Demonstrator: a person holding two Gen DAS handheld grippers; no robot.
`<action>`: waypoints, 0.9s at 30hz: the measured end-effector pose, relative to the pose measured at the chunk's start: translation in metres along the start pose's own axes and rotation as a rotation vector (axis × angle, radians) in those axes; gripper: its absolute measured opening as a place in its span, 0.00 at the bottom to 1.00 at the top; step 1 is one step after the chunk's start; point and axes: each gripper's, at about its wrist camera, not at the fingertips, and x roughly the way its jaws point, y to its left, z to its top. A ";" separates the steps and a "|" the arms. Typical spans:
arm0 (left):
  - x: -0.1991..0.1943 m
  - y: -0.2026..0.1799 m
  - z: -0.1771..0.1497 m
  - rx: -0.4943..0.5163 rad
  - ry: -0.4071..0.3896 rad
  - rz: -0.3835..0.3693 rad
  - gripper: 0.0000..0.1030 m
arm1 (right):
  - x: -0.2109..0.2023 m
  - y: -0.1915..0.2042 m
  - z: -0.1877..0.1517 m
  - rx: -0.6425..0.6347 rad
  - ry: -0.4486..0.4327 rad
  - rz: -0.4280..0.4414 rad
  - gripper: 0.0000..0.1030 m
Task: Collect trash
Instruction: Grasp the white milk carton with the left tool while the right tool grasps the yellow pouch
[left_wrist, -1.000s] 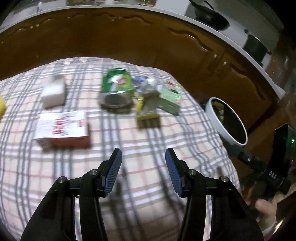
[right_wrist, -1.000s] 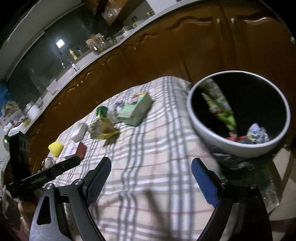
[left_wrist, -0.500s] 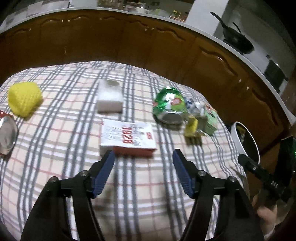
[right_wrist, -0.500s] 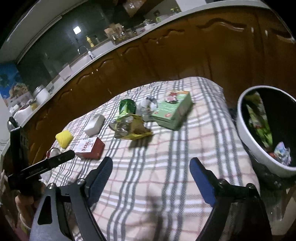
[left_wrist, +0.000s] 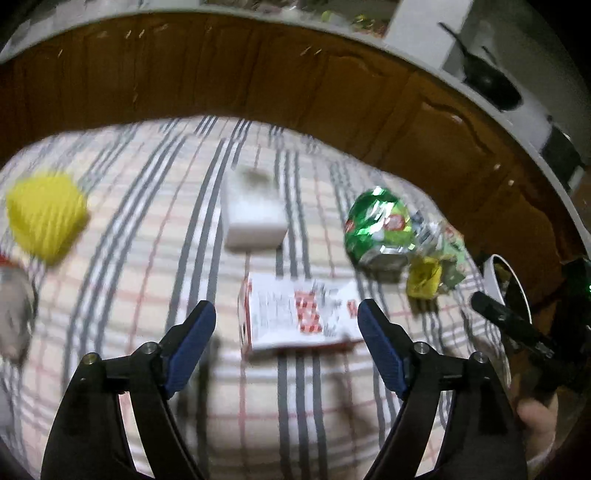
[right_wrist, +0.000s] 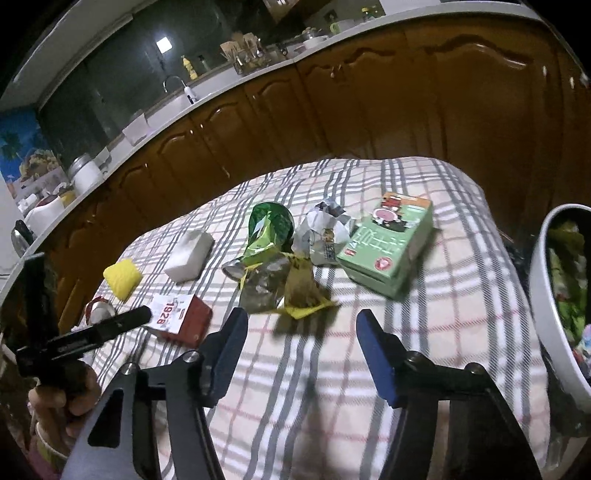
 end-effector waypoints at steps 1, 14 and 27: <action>-0.001 -0.003 0.005 0.055 -0.009 -0.017 0.85 | 0.003 0.000 0.001 -0.001 0.003 0.000 0.61; 0.031 -0.031 0.016 0.657 0.142 -0.140 0.87 | 0.029 0.003 0.005 -0.008 0.062 0.004 0.61; 0.034 -0.046 -0.021 0.678 0.185 -0.066 0.53 | 0.020 0.008 0.000 -0.029 0.042 0.000 0.00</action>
